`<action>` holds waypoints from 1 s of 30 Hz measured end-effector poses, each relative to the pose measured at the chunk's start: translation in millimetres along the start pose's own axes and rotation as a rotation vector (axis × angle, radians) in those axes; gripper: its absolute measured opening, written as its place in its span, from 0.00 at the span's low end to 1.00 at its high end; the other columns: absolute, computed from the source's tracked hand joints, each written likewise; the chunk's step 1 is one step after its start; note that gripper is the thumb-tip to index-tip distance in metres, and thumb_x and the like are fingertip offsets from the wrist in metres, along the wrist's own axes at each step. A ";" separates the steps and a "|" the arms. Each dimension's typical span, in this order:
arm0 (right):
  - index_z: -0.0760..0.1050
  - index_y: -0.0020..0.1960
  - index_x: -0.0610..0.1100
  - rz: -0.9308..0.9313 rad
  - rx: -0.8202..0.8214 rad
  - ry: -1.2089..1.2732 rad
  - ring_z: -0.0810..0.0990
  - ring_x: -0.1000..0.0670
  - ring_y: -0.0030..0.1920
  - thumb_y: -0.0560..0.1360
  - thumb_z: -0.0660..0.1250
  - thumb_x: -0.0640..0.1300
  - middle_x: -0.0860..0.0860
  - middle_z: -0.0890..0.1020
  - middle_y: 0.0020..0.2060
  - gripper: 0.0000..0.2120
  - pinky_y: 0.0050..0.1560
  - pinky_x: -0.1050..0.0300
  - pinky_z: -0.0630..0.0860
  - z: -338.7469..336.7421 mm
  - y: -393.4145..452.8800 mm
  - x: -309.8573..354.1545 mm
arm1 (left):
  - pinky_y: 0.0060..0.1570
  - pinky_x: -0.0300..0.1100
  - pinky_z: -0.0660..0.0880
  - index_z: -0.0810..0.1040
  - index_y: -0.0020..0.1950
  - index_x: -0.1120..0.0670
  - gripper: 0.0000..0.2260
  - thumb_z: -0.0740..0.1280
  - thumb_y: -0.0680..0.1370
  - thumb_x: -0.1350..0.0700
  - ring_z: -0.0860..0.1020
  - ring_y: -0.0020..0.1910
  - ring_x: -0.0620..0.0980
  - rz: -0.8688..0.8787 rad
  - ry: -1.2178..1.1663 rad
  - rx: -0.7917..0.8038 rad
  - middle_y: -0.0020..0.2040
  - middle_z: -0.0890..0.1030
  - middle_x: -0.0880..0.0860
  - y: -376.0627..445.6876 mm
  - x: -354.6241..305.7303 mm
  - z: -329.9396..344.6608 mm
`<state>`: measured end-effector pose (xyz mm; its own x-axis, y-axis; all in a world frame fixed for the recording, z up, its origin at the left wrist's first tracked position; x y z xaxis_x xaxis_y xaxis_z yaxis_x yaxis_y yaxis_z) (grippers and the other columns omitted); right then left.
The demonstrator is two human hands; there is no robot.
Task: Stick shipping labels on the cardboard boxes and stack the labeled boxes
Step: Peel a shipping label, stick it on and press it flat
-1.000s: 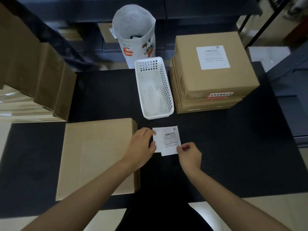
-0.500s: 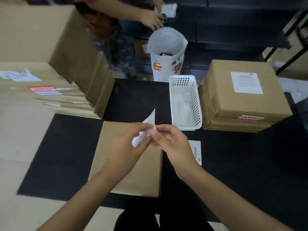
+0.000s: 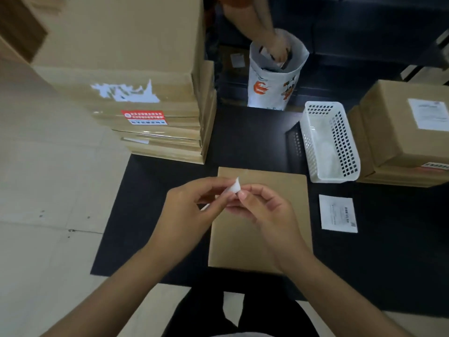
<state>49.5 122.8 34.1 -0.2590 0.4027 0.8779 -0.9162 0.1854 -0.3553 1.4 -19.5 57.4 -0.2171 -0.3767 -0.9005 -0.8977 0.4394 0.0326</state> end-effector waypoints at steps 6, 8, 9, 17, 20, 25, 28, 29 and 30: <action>0.79 0.46 0.39 -0.024 -0.041 -0.031 0.84 0.48 0.42 0.76 0.64 0.35 0.45 0.85 0.39 0.05 0.47 0.56 0.81 21.5 -6.8 -15.1 | 0.49 0.32 0.78 0.79 0.60 0.46 0.16 0.66 0.73 0.46 0.80 0.50 0.37 0.043 0.090 0.022 0.51 0.82 0.40 -10.3 15.6 -21.0; 0.80 0.47 0.40 -0.013 -0.028 -0.035 0.84 0.47 0.43 0.76 0.64 0.36 0.45 0.85 0.40 0.06 0.48 0.56 0.81 23.3 -6.8 -14.8 | 0.49 0.30 0.77 0.78 0.59 0.45 0.16 0.65 0.73 0.45 0.80 0.50 0.36 0.058 0.088 0.018 0.51 0.81 0.38 -10.6 14.7 -22.1; 0.80 0.47 0.40 -0.015 -0.020 -0.042 0.84 0.47 0.44 0.76 0.64 0.36 0.45 0.85 0.41 0.06 0.48 0.55 0.81 23.9 -6.9 -14.1 | 0.49 0.29 0.76 0.77 0.59 0.44 0.16 0.65 0.73 0.44 0.80 0.50 0.35 0.062 0.077 0.015 0.51 0.80 0.36 -10.8 14.0 -22.3; 0.78 0.46 0.38 -0.058 -0.008 -0.046 0.83 0.49 0.40 0.77 0.61 0.33 0.46 0.84 0.38 0.08 0.45 0.56 0.81 23.8 -7.1 -9.3 | 0.48 0.30 0.77 0.79 0.57 0.45 0.15 0.65 0.72 0.44 0.80 0.49 0.36 0.045 -0.005 0.019 0.50 0.82 0.39 -9.7 12.4 -19.7; 0.77 0.46 0.37 -0.077 0.009 -0.070 0.83 0.49 0.41 0.78 0.60 0.32 0.46 0.84 0.38 0.08 0.45 0.56 0.81 21.7 -7.9 -6.7 | 0.48 0.27 0.75 0.78 0.57 0.43 0.14 0.65 0.73 0.45 0.80 0.49 0.34 0.064 -0.019 0.018 0.50 0.81 0.34 -11.1 8.5 -18.4; 0.79 0.46 0.37 -0.076 0.011 -0.090 0.83 0.48 0.40 0.78 0.61 0.32 0.45 0.85 0.38 0.08 0.44 0.56 0.81 16.4 -11.4 -5.1 | 0.46 0.28 0.76 0.78 0.58 0.43 0.13 0.65 0.74 0.47 0.81 0.48 0.35 0.063 -0.018 0.024 0.48 0.81 0.34 -14.2 7.3 -14.8; 0.80 0.45 0.38 -0.068 0.008 -0.116 0.84 0.47 0.39 0.77 0.61 0.32 0.44 0.85 0.38 0.09 0.43 0.55 0.81 11.6 -14.9 -3.0 | 0.46 0.30 0.77 0.78 0.57 0.42 0.13 0.65 0.74 0.47 0.81 0.48 0.36 0.064 -0.006 0.056 0.48 0.82 0.36 -15.9 6.6 -11.9; 0.80 0.45 0.38 -0.061 0.010 -0.126 0.84 0.47 0.39 0.77 0.62 0.32 0.44 0.85 0.38 0.09 0.43 0.55 0.81 9.9 -15.9 -1.9 | 0.46 0.30 0.77 0.79 0.57 0.43 0.13 0.64 0.74 0.47 0.81 0.48 0.36 0.065 0.000 0.065 0.49 0.82 0.37 -16.4 6.4 -10.9; 0.80 0.45 0.38 -0.052 0.011 -0.133 0.84 0.47 0.39 0.77 0.62 0.32 0.44 0.85 0.38 0.09 0.42 0.55 0.81 8.1 -16.7 -0.8 | 0.46 0.31 0.77 0.79 0.58 0.43 0.13 0.64 0.74 0.47 0.81 0.48 0.36 0.064 0.005 0.071 0.49 0.83 0.37 -16.9 6.1 -9.9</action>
<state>62.6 112.2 41.9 -0.2487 0.2702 0.9301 -0.9326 0.1927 -0.3053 11.4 -37.3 55.6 -0.2753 -0.3500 -0.8954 -0.8523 0.5197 0.0589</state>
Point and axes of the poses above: each hand's wrist, its own y-axis towards the middle knuckle, its own z-axis out of the palm, x = y × z, the point moved 2 cm from there along y, towards the middle knuckle
